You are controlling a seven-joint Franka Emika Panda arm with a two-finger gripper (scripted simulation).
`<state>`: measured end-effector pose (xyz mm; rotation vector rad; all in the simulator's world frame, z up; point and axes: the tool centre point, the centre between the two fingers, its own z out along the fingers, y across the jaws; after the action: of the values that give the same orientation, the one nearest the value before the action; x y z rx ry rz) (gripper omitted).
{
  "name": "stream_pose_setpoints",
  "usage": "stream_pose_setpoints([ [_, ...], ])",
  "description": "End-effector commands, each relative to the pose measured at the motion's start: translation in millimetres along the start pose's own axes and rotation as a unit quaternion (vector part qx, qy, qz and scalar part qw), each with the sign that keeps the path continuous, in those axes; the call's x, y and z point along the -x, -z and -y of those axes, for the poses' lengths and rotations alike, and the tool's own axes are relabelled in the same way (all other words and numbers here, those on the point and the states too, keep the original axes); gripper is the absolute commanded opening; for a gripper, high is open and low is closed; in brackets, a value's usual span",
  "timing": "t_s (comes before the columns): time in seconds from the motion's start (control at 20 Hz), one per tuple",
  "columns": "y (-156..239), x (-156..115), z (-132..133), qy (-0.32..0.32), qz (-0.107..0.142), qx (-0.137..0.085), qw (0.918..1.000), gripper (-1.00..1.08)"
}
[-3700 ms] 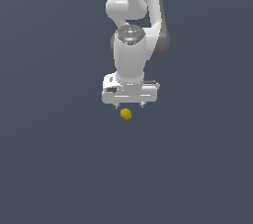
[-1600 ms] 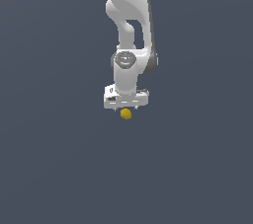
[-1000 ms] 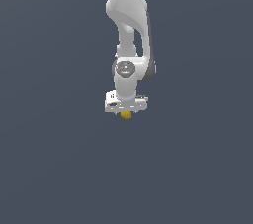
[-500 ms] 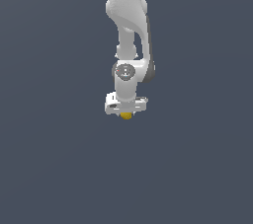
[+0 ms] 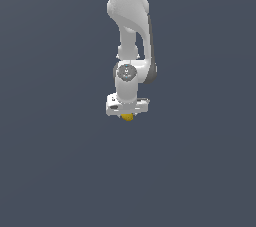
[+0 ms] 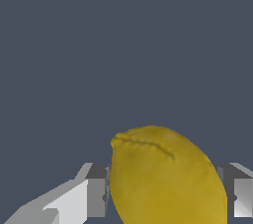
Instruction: Pick up the object and move it to a goal position.
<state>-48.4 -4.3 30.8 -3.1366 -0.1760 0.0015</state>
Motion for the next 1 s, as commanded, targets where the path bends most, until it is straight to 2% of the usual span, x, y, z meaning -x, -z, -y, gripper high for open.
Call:
stream_pose_setpoints([
  [0.0,5,-1,-3,0.000,-0.001,0.000,1.0000,-1.00],
  [0.45,52,-11,-32,0.000,-0.001,0.000,1.0000,-1.00],
  [0.95,142,-30,-87,0.000,-0.001,0.000,1.0000,-1.00],
])
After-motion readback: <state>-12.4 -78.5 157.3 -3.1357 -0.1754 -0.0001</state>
